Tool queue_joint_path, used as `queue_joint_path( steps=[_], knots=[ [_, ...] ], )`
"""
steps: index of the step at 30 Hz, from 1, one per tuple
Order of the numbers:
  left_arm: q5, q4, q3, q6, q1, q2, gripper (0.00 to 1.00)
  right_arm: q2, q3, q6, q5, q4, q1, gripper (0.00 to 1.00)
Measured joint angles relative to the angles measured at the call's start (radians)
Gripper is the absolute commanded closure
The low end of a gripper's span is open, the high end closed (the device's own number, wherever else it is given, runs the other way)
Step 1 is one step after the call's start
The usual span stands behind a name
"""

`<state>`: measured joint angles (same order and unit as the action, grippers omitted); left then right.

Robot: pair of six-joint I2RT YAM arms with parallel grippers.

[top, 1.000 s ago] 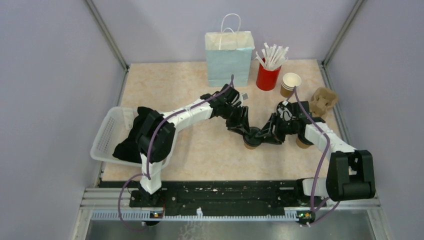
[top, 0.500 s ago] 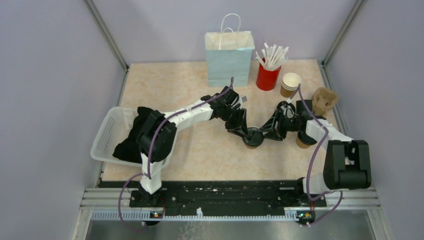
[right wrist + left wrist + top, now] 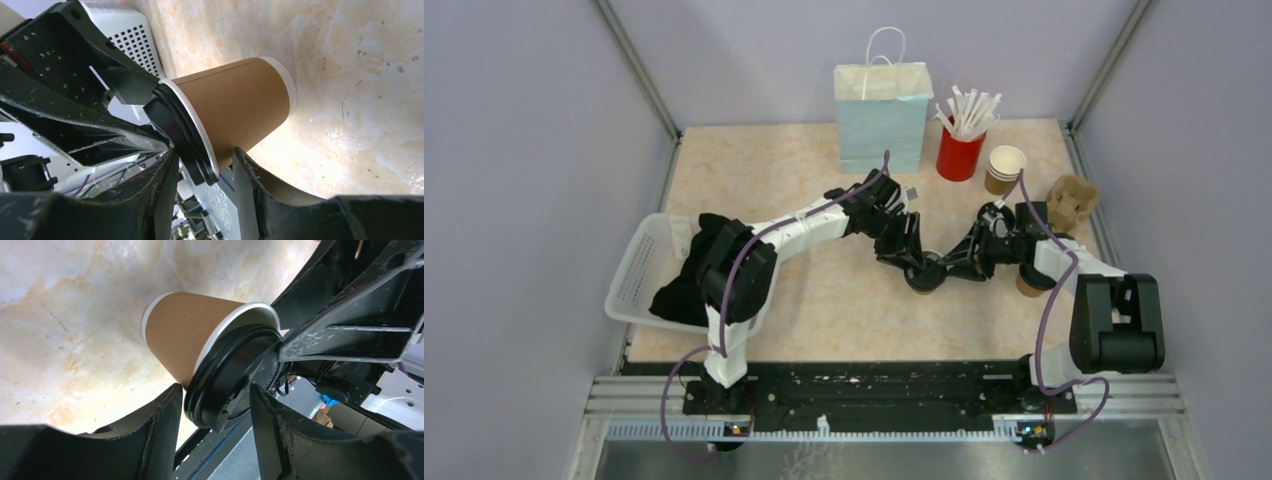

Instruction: Pack the takeout coffee

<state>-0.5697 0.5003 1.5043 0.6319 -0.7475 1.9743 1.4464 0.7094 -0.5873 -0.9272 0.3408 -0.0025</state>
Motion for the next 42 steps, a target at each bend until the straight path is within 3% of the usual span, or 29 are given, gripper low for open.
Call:
queue_joint_path(
  steps=[16,21,34,42],
  knots=[
    [0.014,0.028,0.104,-0.013,0.007,0.047,0.37,-0.013,0.078,0.054,0.077,0.069,0.000,0.39],
    [0.013,0.043,0.155,-0.027,0.007,0.073,0.38,-0.013,0.124,0.096,0.108,0.102,0.002,0.38],
    [0.013,0.079,0.220,-0.041,0.007,0.127,0.39,-0.012,0.151,0.150,0.196,0.143,0.061,0.49],
    [0.014,0.102,0.241,-0.055,0.008,0.129,0.27,-0.012,0.150,0.147,0.223,0.138,0.060,0.57]
  ],
)
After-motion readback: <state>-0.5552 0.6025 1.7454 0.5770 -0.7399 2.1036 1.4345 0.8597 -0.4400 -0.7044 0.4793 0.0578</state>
